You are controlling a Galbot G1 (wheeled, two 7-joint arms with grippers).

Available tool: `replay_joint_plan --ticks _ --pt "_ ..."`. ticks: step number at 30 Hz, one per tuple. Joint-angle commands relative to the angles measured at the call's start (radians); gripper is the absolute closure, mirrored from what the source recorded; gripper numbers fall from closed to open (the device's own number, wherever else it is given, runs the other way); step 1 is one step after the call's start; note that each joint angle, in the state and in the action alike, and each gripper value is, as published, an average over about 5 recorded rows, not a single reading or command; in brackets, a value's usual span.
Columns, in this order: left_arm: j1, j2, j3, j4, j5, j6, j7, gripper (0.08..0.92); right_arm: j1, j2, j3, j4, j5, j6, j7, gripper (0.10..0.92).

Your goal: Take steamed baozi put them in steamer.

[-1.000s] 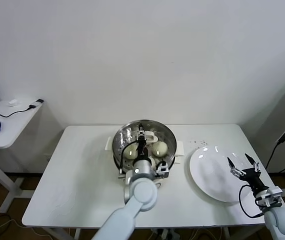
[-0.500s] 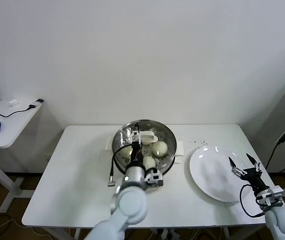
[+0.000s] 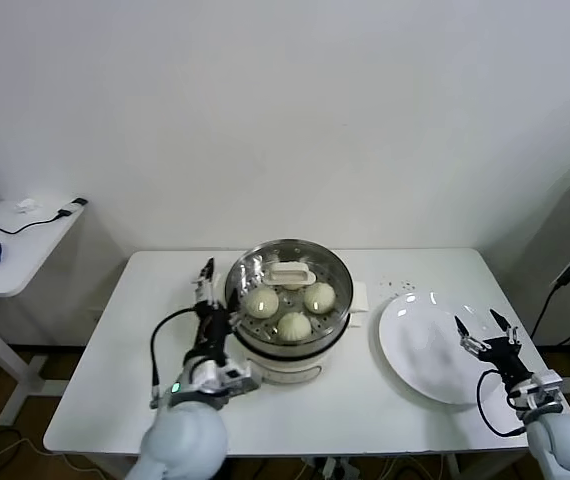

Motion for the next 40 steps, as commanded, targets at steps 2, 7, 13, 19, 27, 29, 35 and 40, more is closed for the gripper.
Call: replay_joint_plan --ticks 2,7,13,19,27,29,35,40 --pt "0.361 -0.113 -0.626 -0.044 -0.863 -0.569 -0.213 0.177 -0.041 0.034 0.002 0.148 0.003 -0.065 0.036 0.203" --pt "0.427 -0.251 -0.76 0.057 -1.043 -0.709 -0.179 0.177 -0.07 0.059 -0.005 0.201 -0.004 -0.09 0.064 0.203" --pt "0.455 -0.303 -0.772 0.14 -1.131 -0.795 -0.142 0.177 -0.092 0.071 -0.002 0.225 -0.007 -0.105 0.062 0.203" --pt "0.456 -0.317 -0.765 0.154 -1.154 -0.815 -0.103 0.177 -0.12 0.082 0.019 0.244 -0.001 -0.128 0.047 0.203" --pt "0.457 -0.321 -0.751 0.15 -1.109 -0.816 -0.05 0.177 -0.139 0.095 0.037 0.243 0.005 -0.118 0.038 0.203" --pt "0.458 -0.322 -0.749 0.151 -1.104 -0.816 -0.042 0.177 -0.14 0.095 0.037 0.243 0.006 -0.117 0.038 0.203" --pt "0.47 -0.325 -0.746 0.139 -1.095 -0.812 -0.033 0.177 -0.139 0.093 0.043 0.243 0.01 -0.114 0.036 0.203" --pt "0.486 -0.326 -0.743 0.122 -1.087 -0.814 -0.025 0.177 -0.14 0.094 0.047 0.238 0.009 -0.109 0.033 0.203"
